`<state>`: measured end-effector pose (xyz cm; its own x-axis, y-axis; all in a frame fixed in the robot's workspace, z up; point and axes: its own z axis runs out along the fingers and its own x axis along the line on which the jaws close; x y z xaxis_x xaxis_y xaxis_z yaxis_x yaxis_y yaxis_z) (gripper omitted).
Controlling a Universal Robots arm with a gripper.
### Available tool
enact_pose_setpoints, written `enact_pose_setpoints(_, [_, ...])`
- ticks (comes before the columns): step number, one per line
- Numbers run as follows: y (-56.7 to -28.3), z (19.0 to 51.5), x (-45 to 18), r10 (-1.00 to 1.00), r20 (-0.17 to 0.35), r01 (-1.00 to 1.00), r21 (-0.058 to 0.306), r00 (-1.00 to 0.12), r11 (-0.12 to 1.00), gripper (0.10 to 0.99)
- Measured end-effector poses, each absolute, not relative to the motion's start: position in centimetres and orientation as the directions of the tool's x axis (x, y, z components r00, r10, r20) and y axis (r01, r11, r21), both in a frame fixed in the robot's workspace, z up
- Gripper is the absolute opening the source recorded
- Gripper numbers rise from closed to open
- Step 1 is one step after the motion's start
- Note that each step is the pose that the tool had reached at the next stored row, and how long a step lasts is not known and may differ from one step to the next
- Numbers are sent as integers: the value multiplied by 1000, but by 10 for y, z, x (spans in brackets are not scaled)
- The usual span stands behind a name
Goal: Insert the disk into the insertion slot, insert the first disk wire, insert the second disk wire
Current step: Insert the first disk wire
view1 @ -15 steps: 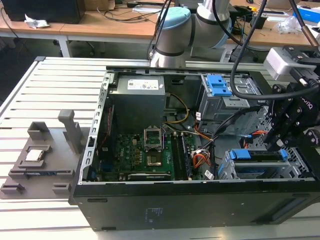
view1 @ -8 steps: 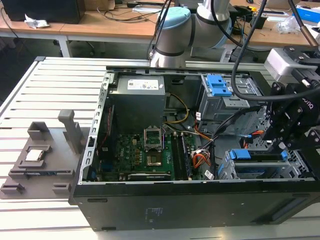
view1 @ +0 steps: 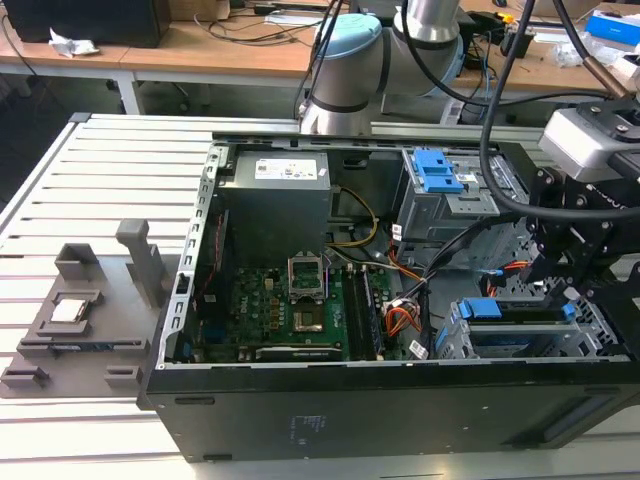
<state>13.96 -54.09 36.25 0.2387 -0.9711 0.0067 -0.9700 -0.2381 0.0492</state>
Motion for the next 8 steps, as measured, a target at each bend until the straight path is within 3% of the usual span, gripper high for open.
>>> enact_pose_setpoints(8, [-534,362,142,-970,7,-969,49,243,-242,361])
